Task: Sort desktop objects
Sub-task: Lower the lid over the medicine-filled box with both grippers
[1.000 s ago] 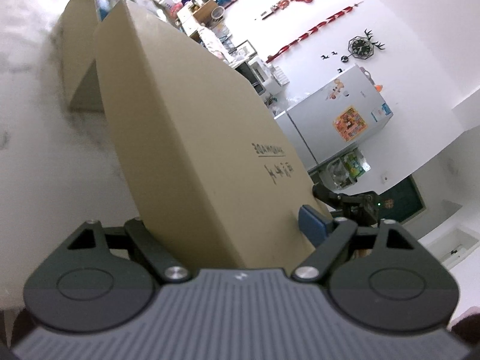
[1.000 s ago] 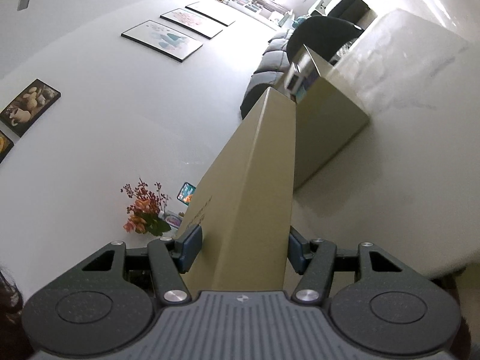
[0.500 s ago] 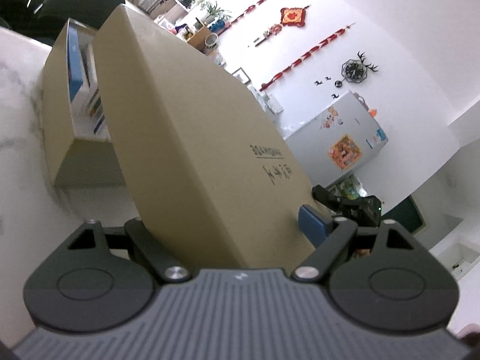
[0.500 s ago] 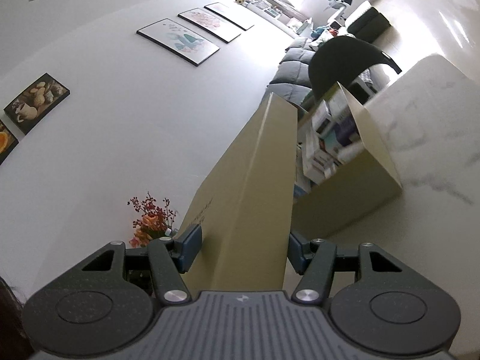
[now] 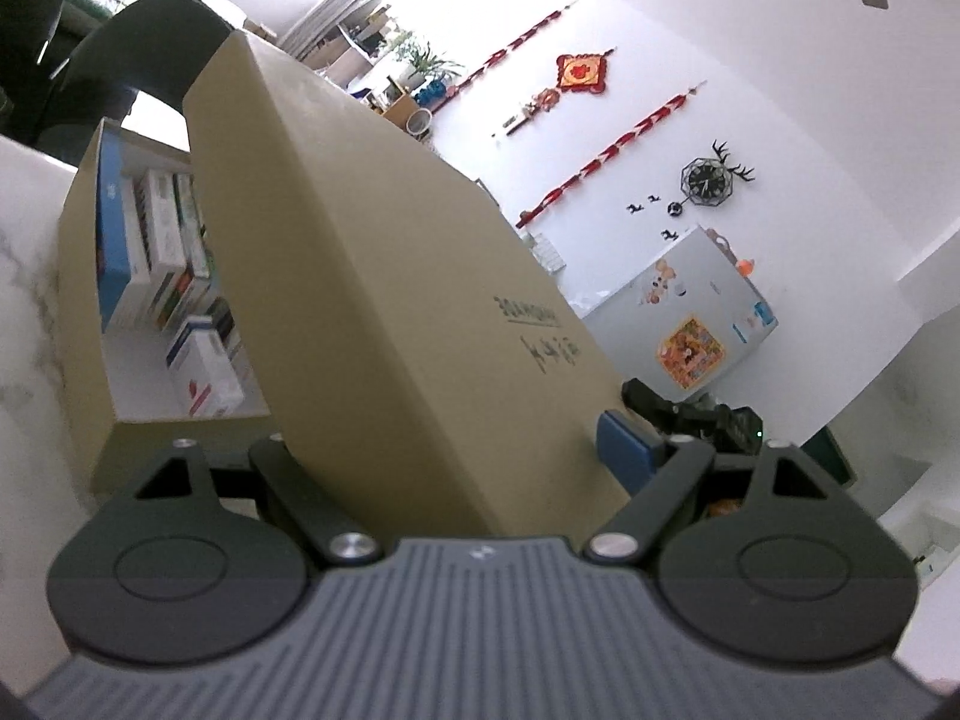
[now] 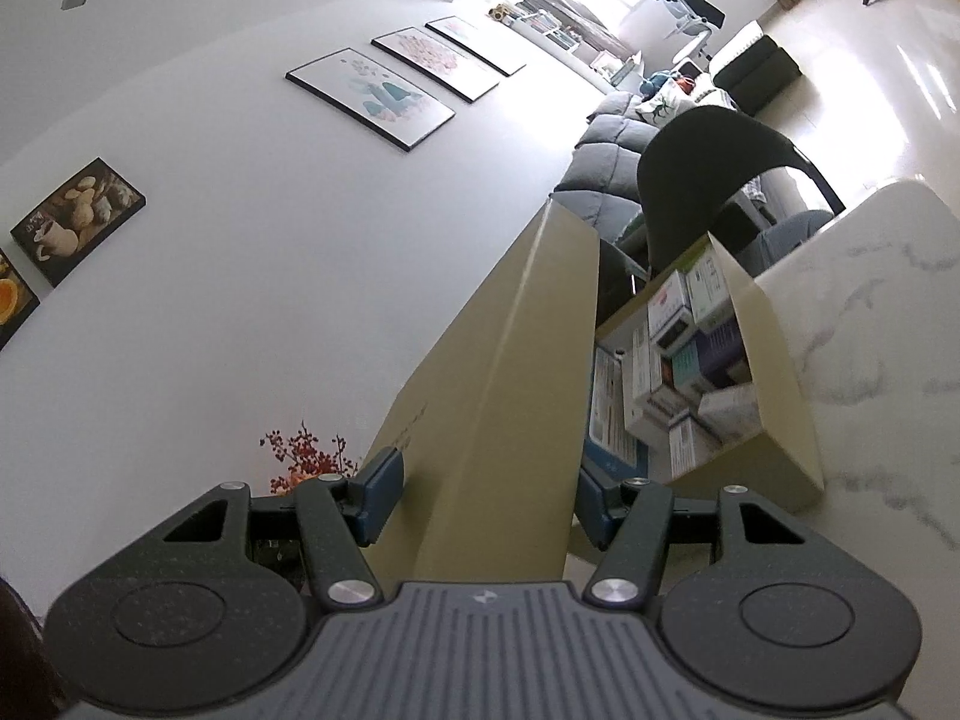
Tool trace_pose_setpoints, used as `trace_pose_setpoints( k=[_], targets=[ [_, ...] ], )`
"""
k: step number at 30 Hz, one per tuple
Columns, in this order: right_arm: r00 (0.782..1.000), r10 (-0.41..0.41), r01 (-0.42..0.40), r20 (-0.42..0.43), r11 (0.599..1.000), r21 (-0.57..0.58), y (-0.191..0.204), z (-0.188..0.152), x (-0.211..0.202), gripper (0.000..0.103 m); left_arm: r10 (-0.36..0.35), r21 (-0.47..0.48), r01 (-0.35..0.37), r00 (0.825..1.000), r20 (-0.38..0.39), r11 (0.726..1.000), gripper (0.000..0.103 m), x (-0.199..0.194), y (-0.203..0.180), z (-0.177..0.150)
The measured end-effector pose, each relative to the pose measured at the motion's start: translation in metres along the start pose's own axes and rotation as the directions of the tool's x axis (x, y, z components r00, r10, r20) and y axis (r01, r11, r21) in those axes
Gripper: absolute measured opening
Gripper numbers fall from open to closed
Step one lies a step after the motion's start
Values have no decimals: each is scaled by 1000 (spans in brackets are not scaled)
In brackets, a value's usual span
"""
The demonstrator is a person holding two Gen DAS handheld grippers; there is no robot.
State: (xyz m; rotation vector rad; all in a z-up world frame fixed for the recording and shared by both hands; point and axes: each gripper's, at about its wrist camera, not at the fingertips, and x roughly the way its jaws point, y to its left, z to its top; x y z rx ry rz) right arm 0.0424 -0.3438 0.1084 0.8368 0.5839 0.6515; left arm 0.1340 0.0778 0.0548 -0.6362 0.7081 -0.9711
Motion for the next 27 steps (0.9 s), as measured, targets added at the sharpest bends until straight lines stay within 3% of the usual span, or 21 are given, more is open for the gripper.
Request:
trace_pose_setpoints(
  k=[13,27],
  targets=[
    [1000,9,-9,6,999,-40,0,46,11,63,-2,6,2,999,38,1000,84,16,-3,32],
    [1000,16,-17,-17,1000,-24,-20,85,52,63,39,-12,-39,997,61,999,84,32,17,69]
  ],
)
